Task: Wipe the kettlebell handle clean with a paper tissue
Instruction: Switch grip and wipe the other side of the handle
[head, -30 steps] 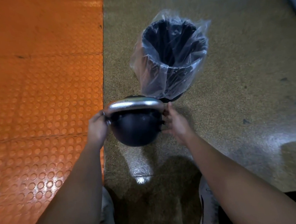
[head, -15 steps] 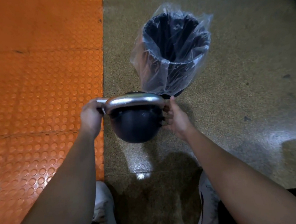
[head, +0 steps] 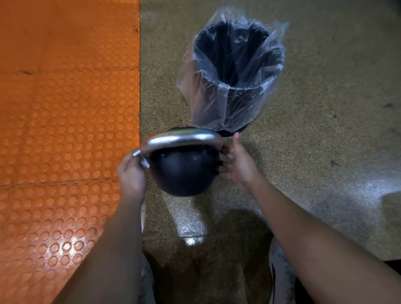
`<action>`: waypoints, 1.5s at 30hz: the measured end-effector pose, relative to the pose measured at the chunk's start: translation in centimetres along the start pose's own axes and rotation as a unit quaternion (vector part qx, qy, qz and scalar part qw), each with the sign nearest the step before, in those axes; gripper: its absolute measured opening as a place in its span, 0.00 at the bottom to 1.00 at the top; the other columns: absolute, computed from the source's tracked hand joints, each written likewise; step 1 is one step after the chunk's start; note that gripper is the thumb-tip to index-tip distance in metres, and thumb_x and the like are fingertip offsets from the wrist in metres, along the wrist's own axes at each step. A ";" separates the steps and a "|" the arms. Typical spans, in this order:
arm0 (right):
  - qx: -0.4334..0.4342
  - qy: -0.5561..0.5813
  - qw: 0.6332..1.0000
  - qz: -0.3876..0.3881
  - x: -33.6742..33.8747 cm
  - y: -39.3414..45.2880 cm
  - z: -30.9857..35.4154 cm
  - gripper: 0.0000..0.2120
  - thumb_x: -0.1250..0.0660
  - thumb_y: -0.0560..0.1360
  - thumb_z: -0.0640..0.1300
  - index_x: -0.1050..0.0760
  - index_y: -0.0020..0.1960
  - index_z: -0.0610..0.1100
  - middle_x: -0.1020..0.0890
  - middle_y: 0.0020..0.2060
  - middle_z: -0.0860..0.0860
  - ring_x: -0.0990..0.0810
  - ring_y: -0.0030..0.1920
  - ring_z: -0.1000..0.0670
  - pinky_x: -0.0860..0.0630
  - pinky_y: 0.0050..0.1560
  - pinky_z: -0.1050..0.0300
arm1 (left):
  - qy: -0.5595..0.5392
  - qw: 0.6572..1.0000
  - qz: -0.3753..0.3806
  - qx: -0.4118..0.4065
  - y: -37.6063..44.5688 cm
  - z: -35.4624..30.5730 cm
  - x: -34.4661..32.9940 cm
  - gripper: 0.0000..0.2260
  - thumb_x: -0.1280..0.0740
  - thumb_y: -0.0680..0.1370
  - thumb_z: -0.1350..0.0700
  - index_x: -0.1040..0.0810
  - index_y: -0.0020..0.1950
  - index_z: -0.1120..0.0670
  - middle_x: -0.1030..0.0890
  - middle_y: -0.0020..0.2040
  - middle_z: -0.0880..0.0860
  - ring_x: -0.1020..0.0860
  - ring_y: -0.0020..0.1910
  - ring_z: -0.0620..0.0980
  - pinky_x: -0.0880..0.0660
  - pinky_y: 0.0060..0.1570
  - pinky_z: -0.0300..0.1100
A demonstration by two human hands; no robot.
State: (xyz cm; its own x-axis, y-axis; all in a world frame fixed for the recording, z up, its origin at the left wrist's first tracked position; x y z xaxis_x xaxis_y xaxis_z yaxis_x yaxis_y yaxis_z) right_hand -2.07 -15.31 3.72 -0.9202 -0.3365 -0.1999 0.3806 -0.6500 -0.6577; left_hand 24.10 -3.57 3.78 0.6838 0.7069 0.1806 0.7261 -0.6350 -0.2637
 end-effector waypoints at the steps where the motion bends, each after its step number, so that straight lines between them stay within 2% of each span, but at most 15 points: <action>1: -0.001 -0.001 1.000 0.000 0.0 -0.1 0.0 0.47 0.47 0.70 0.78 0.32 0.79 0.49 0.25 0.75 0.46 0.28 0.74 0.38 0.31 0.72 0.30 | 0.021 1.000 0.006 -0.003 0.1 0.4 -0.1 0.13 0.40 0.79 0.66 0.18 0.47 0.55 0.22 0.39 0.45 0.25 0.40 0.40 0.30 0.46 0.35; 3: -0.003 0.001 1.000 -0.005 0.0 -0.1 0.0 0.49 0.46 0.69 0.79 0.32 0.79 0.48 0.25 0.74 0.46 0.27 0.73 0.38 0.30 0.71 0.30 | -0.026 0.999 -0.009 0.028 0.7 0.4 -0.1 0.14 0.40 0.78 0.64 0.18 0.43 0.51 0.22 0.37 0.46 0.25 0.42 0.46 0.30 0.46 0.38; 4: -0.004 0.003 1.000 -0.008 0.0 -0.1 0.0 0.50 0.46 0.69 0.80 0.32 0.79 0.48 0.25 0.74 0.46 0.27 0.73 0.38 0.29 0.71 0.31 | -0.072 0.996 -0.032 0.036 0.9 -0.1 0.1 0.15 0.41 0.77 0.64 0.18 0.38 0.51 0.23 0.34 0.46 0.27 0.39 0.48 0.31 0.42 0.41; 7: -0.005 0.003 1.000 -0.012 0.0 -0.1 0.1 0.52 0.44 0.66 0.82 0.31 0.79 0.49 0.24 0.73 0.47 0.25 0.72 0.39 0.27 0.69 0.32 | -0.171 0.979 -0.109 0.001 0.8 -1.1 0.5 0.13 0.41 0.71 0.64 0.19 0.35 0.53 0.24 0.31 0.50 0.29 0.35 0.49 0.33 0.36 0.42; 9: -0.005 0.005 1.000 -0.012 0.0 -0.1 0.0 0.55 0.43 0.63 0.84 0.31 0.79 0.49 0.23 0.72 0.48 0.25 0.71 0.39 0.26 0.69 0.32 | -0.155 0.981 -0.120 0.008 -0.3 0.2 0.6 0.09 0.41 0.71 0.63 0.22 0.37 0.56 0.24 0.33 0.52 0.28 0.36 0.48 0.32 0.38 0.41; 13: -0.003 -0.005 1.000 -0.010 -0.1 -0.1 0.3 0.58 0.41 0.59 0.85 0.30 0.78 0.50 0.23 0.73 0.48 0.24 0.71 0.39 0.26 0.69 0.33 | -0.094 0.993 -0.063 0.043 0.1 2.2 0.3 0.10 0.40 0.76 0.64 0.19 0.41 0.56 0.22 0.33 0.45 0.26 0.40 0.47 0.32 0.43 0.42; 15: -0.007 -0.006 1.000 -0.012 -0.1 -0.1 0.2 0.54 0.43 0.63 0.83 0.30 0.78 0.50 0.23 0.73 0.48 0.24 0.71 0.39 0.26 0.69 0.33 | -0.095 0.994 -0.056 0.020 1.0 0.4 -0.2 0.14 0.41 0.76 0.65 0.20 0.38 0.53 0.24 0.30 0.43 0.28 0.35 0.42 0.33 0.39 0.39; 17: -0.006 -0.005 1.000 -0.012 0.0 -0.1 0.3 0.49 0.46 0.68 0.81 0.30 0.78 0.50 0.23 0.72 0.48 0.24 0.71 0.39 0.25 0.67 0.35 | -0.143 0.987 -0.077 0.001 1.1 -0.7 -0.4 0.14 0.41 0.74 0.65 0.19 0.37 0.52 0.24 0.29 0.43 0.29 0.34 0.43 0.33 0.38 0.40; 21: 0.000 -0.002 1.000 -0.009 0.0 -0.1 0.5 0.48 0.47 0.70 0.78 0.30 0.78 0.48 0.23 0.72 0.47 0.25 0.71 0.38 0.24 0.66 0.37 | -0.093 0.992 -0.090 0.000 -0.4 0.6 -0.5 0.11 0.42 0.77 0.62 0.19 0.47 0.58 0.21 0.34 0.42 0.26 0.41 0.47 0.30 0.44 0.39; 24: -0.002 -0.008 1.000 -0.008 -0.1 -0.2 0.6 0.46 0.48 0.72 0.78 0.29 0.78 0.48 0.23 0.73 0.47 0.25 0.72 0.38 0.27 0.70 0.32 | -0.045 0.998 -0.035 0.012 0.8 0.1 -0.7 0.12 0.42 0.75 0.57 0.18 0.43 0.52 0.19 0.40 0.46 0.24 0.46 0.48 0.29 0.50 0.42; 27: 0.000 -0.009 1.000 -0.008 -0.1 -0.1 0.5 0.42 0.49 0.76 0.76 0.29 0.77 0.49 0.23 0.73 0.48 0.25 0.72 0.38 0.28 0.70 0.31 | -0.085 0.996 -0.010 -0.019 1.6 -2.3 -0.7 0.13 0.43 0.74 0.62 0.19 0.41 0.52 0.19 0.35 0.43 0.24 0.41 0.44 0.28 0.45 0.38; 30: 0.000 -0.008 1.000 -0.010 0.0 -0.2 0.6 0.46 0.48 0.73 0.78 0.30 0.78 0.48 0.23 0.72 0.48 0.25 0.71 0.38 0.27 0.70 0.32 | -0.134 0.988 -0.060 -0.038 0.2 -2.2 -0.6 0.14 0.42 0.76 0.66 0.20 0.42 0.54 0.21 0.32 0.41 0.26 0.36 0.40 0.31 0.40 0.36; 34: -0.002 -0.006 1.000 -0.006 -0.2 -0.4 0.4 0.49 0.46 0.69 0.80 0.31 0.79 0.48 0.24 0.73 0.47 0.25 0.72 0.37 0.29 0.71 0.31 | -0.115 0.990 -0.081 0.013 -0.9 0.4 -1.0 0.13 0.43 0.79 0.67 0.21 0.44 0.54 0.22 0.31 0.41 0.28 0.36 0.40 0.32 0.40 0.35; 41: -0.002 -0.008 1.000 -0.014 -0.2 -0.7 0.7 0.54 0.44 0.64 0.82 0.30 0.78 0.48 0.24 0.73 0.47 0.26 0.72 0.37 0.28 0.71 0.31 | -0.154 0.981 -0.117 -0.015 -0.8 -0.4 -0.6 0.16 0.42 0.77 0.68 0.19 0.45 0.52 0.22 0.32 0.41 0.28 0.34 0.39 0.32 0.39 0.35; 45: -0.003 -0.007 1.000 -0.008 -0.3 -0.7 0.5 0.51 0.47 0.68 0.81 0.31 0.79 0.49 0.26 0.76 0.46 0.29 0.75 0.36 0.32 0.73 0.29 | -0.120 0.991 -0.063 0.012 -0.3 -0.3 -1.0 0.13 0.45 0.80 0.69 0.22 0.48 0.58 0.21 0.31 0.41 0.27 0.33 0.34 0.31 0.38 0.30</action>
State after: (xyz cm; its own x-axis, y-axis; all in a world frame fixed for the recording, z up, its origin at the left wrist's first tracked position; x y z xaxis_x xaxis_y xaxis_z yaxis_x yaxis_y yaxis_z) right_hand -2.02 -15.09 4.63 -0.9249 -0.3351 -0.1799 0.3653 -0.6509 -0.6655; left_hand 23.19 -4.19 3.92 0.5488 0.8358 -0.0164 0.8007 -0.5312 -0.2770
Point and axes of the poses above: each hand's wrist, its own y-axis towards the middle knuckle, its own x-axis out of the back of the hand, z = x × y, the point moved 7 cm from there along y, towards the middle knuckle
